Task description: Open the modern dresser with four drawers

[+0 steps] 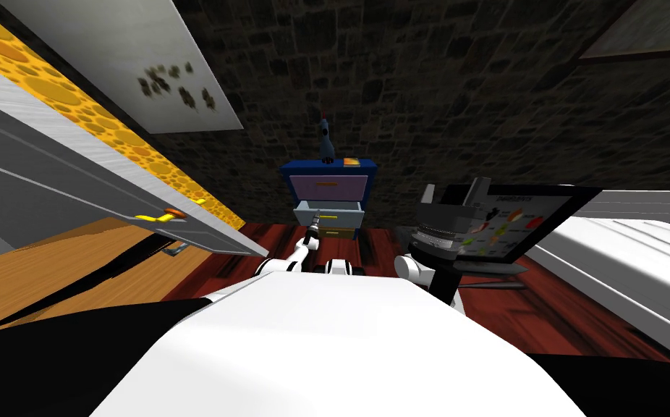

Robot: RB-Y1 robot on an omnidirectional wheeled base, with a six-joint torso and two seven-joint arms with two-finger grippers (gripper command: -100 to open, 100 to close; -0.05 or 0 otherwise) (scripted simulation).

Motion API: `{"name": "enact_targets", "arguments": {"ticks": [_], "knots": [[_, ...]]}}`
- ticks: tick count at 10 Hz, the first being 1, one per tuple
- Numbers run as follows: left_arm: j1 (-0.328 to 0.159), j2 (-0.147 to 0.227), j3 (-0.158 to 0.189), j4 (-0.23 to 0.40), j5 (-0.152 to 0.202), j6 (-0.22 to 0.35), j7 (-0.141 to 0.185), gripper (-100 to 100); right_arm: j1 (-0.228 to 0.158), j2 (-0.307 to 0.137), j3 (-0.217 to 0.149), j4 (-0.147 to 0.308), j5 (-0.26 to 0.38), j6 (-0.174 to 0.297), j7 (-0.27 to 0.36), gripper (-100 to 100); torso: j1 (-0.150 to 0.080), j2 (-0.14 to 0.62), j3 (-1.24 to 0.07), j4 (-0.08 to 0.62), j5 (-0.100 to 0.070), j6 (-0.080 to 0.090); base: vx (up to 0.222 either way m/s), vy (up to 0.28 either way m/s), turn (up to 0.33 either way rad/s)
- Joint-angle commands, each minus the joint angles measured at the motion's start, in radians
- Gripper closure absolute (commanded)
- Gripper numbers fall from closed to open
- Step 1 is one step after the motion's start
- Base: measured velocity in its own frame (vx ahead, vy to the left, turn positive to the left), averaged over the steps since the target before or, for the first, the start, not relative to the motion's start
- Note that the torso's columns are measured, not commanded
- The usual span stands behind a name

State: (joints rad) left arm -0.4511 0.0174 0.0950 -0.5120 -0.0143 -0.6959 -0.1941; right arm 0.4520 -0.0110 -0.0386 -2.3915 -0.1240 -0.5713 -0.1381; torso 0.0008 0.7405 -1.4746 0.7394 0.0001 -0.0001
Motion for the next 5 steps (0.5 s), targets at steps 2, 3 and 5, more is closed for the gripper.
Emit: {"name": "enact_targets", "arguments": {"ticks": [2,3,5], "knots": [[-0.013,-0.020,-0.010,-0.032,0.020,0.060,-0.029,-100,0.000,0.000,0.000,0.000,0.000,0.000,0.000,0,-0.003,0.002,0.002,0.003,-0.002,0.000,-0.042,0.036,-0.005],[-0.016,-0.021,-0.009,-0.022,0.021,0.057,-0.031,0,0.000,0.000,0.000,0.000,0.000,0.000,0.000,0,-0.004,0.000,0.000,0.002,-0.002,-0.001,-0.005,0.003,-0.003],[-0.013,-0.021,-0.010,-0.020,0.021,0.060,-0.030,0,0.000,0.000,0.000,0.000,0.000,0.000,0.000,0,-0.002,-0.001,-0.001,0.000,-0.001,0.000,0.000,0.000,0.000]]}}
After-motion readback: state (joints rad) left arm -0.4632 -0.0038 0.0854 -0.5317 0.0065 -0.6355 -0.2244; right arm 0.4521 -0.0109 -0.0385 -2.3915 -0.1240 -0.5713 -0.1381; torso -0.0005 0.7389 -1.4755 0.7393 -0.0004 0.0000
